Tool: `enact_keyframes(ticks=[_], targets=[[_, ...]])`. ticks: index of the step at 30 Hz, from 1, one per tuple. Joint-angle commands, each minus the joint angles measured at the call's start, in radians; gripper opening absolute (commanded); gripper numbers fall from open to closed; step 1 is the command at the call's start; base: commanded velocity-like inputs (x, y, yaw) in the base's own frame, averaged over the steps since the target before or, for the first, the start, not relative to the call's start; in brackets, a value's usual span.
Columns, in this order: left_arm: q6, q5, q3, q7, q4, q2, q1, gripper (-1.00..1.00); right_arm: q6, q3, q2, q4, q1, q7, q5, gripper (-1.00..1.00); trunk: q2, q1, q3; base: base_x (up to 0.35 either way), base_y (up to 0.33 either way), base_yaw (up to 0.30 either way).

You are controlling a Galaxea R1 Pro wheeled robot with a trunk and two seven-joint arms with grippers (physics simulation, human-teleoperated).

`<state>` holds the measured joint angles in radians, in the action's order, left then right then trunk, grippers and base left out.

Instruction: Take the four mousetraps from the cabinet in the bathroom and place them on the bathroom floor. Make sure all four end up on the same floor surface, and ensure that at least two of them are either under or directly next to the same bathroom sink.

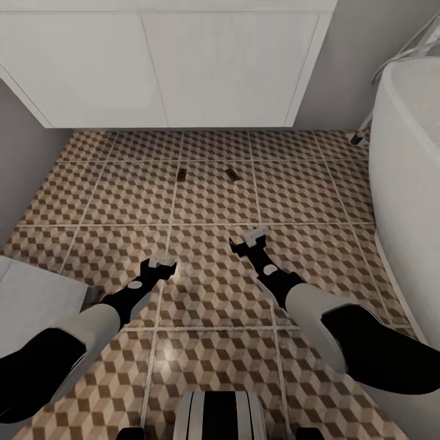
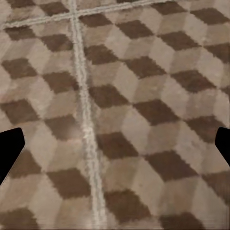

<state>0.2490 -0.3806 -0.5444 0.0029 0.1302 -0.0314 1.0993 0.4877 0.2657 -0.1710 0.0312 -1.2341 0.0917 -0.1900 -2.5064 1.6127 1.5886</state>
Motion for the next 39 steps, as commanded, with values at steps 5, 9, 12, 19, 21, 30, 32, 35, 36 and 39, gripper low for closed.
enact_keyframes(ticks=[5, 9, 12, 19, 21, 30, 32, 35, 36, 39], targets=[[0.08, -0.009, -0.008, -0.026, -0.076, 0.003, 0.0, 1.0, 0.028, 0.003, 0.005, -0.008, 0.026, 0.01, -0.01, 1.0, 0.001, -0.002, -0.019, 0.0, 0.0, 0.0], [0.139, -0.009, -0.008, -0.034, -0.136, 0.011, -0.001, 1.0, 0.039, 0.003, 0.008, -0.009, 0.052, 0.009, -0.011, 1.0, 0.002, -0.004, -0.034, 0.0, 0.0, 0.0], [0.16, -0.009, -0.008, -0.035, -0.148, 0.014, -0.001, 1.0, 0.043, 0.003, 0.008, -0.009, 0.059, 0.009, -0.011, 1.0, 0.003, -0.006, -0.046, 0.0, 0.0, 0.0], [0.255, -0.01, -0.008, -0.036, -0.202, 0.017, -0.023, 1.0, 0.101, 0.003, 0.008, -0.011, 0.107, 0.01, -0.011, 1.0, 0.004, -0.009, -0.073, 0.0, 0.0, 0.0], [0.268, -0.01, -0.008, -0.036, -0.203, 0.015, -0.034, 1.0, 0.104, 0.003, 0.008, -0.011, 0.124, 0.01, -0.011, 1.0, 0.005, -0.01, -0.081, 0.0, 0.0, 0.0], [0.327, -0.01, -0.008, -0.038, -0.207, 0.013, -0.099, 1.0, 0.164, 0.003, 0.016, -0.011, 0.209, 0.01, -0.012, 1.0, 0.02, -0.02, -0.114, 0.0, 0.0, 0.0], [0.341, -0.01, -0.008, -0.038, -0.207, 0.013, -0.111, 1.0, 0.178, 0.003, 0.021, -0.011, 0.224, 0.011, -0.011, 1.0, 0.034, -0.028, -0.12, 0.0, 0.0, 0.0], [0.374, -0.01, -0.008, -0.038, -0.207, 0.013, -0.132, 1.0, 0.194, 0.003, 0.027, -0.011, 0.248, 0.011, -0.011, 1.0, 0.055, -0.04, -0.13, 0.0, 0.0, 0.0], [0.393, -0.01, -0.008, -0.037, -0.208, 0.013, -0.142, 1.0, 0.198, 0.003, 0.03, -0.011, 0.261, 0.011, -0.011, 1.0, 0.062, -0.043, -0.133, 0.0, 0.0, 0.0], [0.436, -0.01, -0.008, -0.036, -0.208, 0.006, -0.178, 1.0, 0.205, 0.003, 0.04, -0.011, 0.304, 0.011, -0.011, 1.0, 0.083, -0.055, -0.142, 0.0, 0.0, 0.0]])
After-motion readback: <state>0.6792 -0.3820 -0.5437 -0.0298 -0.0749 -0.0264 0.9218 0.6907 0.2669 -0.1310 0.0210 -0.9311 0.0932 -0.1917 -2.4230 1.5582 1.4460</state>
